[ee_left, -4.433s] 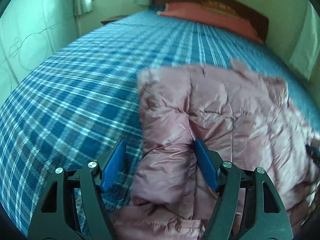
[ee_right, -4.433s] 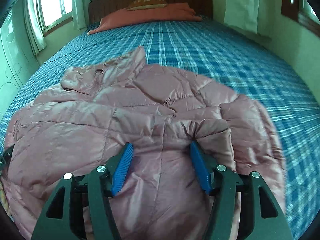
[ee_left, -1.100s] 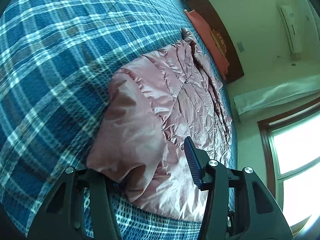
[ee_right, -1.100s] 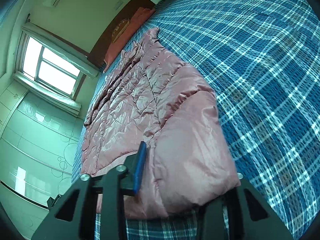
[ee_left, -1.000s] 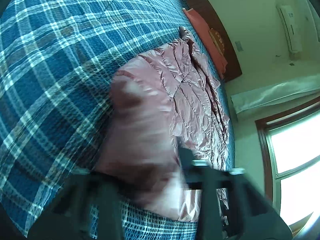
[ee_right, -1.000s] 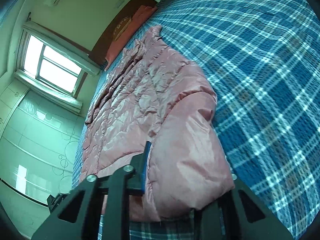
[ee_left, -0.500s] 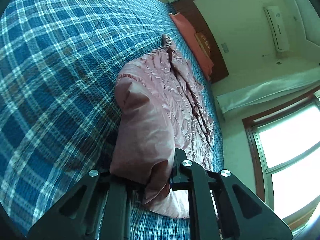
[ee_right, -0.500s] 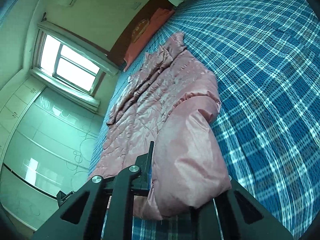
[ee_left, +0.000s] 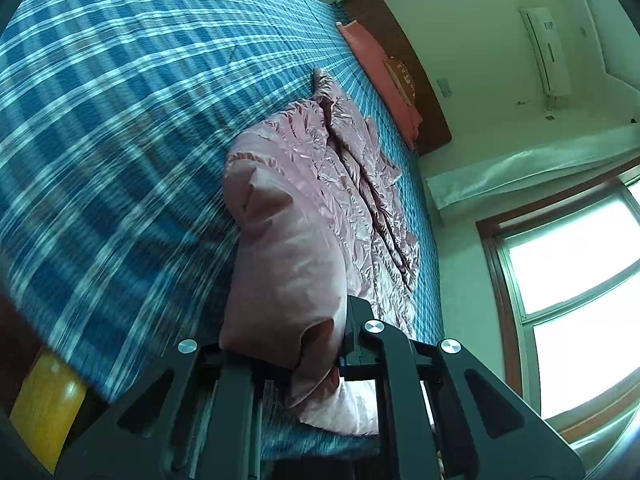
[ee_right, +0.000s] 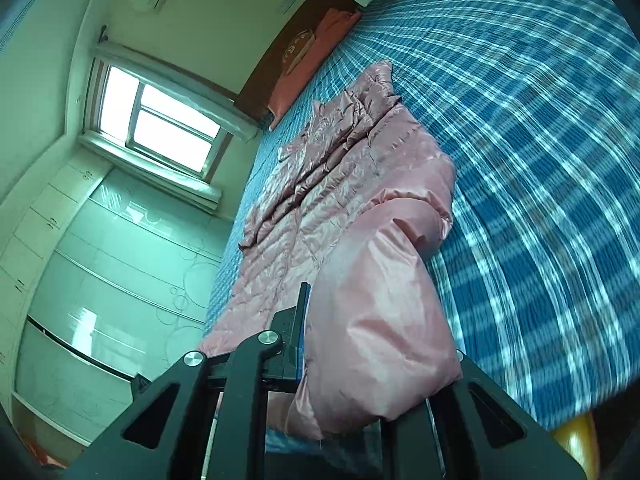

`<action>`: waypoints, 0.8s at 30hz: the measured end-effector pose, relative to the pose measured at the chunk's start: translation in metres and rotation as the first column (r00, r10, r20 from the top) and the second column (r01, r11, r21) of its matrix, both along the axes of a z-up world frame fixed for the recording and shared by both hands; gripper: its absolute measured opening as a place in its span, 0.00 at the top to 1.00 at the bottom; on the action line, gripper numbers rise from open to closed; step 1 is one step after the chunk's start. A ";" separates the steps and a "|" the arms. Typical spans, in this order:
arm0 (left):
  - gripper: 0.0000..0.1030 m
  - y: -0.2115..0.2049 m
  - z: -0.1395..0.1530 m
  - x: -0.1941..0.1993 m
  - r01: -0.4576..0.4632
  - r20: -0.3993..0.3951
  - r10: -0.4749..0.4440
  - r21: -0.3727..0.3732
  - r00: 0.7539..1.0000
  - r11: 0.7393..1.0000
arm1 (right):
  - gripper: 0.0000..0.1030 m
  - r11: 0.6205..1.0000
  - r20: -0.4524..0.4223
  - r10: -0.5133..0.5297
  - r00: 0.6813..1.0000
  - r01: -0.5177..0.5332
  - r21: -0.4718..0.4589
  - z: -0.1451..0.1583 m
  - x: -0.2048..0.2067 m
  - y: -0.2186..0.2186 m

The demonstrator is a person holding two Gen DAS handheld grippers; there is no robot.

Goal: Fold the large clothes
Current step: 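Grasp the jacket hem with the left tool while the right tool grasps it too, then lift the held hem with both tools and fold it toward the collar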

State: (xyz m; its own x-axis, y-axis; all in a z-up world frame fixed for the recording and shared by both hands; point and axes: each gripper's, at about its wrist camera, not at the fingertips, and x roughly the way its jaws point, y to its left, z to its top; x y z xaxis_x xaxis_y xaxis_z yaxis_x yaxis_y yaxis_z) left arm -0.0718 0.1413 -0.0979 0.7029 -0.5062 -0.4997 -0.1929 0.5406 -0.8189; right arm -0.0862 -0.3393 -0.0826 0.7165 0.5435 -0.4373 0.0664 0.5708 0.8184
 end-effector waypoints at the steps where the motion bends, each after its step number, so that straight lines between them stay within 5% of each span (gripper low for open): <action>1: 0.89 0.001 0.001 -0.006 -0.002 -0.001 0.002 -0.004 1.000 1.000 | 0.88 1.000 -0.003 0.000 1.000 0.000 0.005 -0.001 -0.002 0.001; 8: 0.89 0.007 0.009 -0.019 -0.017 0.017 0.017 0.000 1.000 1.000 | 0.88 1.000 -0.016 0.005 1.000 -0.004 0.021 -0.005 -0.013 0.004; 14: 0.89 0.003 0.028 0.002 -0.001 0.073 0.000 0.018 0.997 1.000 | 0.88 1.000 0.053 0.028 0.998 -0.028 0.007 0.013 0.027 -0.001; 24: 0.89 -0.012 0.071 0.103 -0.009 0.207 -0.014 0.110 0.978 0.994 | 0.88 0.996 0.141 0.076 0.987 -0.081 0.028 0.041 0.139 -0.008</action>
State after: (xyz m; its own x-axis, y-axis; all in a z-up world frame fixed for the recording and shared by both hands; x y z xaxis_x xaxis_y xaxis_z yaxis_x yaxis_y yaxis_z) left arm 0.0311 0.1288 -0.0267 0.7960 -0.4581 -0.3957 -0.0239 0.6294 -0.7767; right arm 0.0524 -0.3476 -0.0414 0.7240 0.6131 -0.3161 -0.0938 0.5415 0.8354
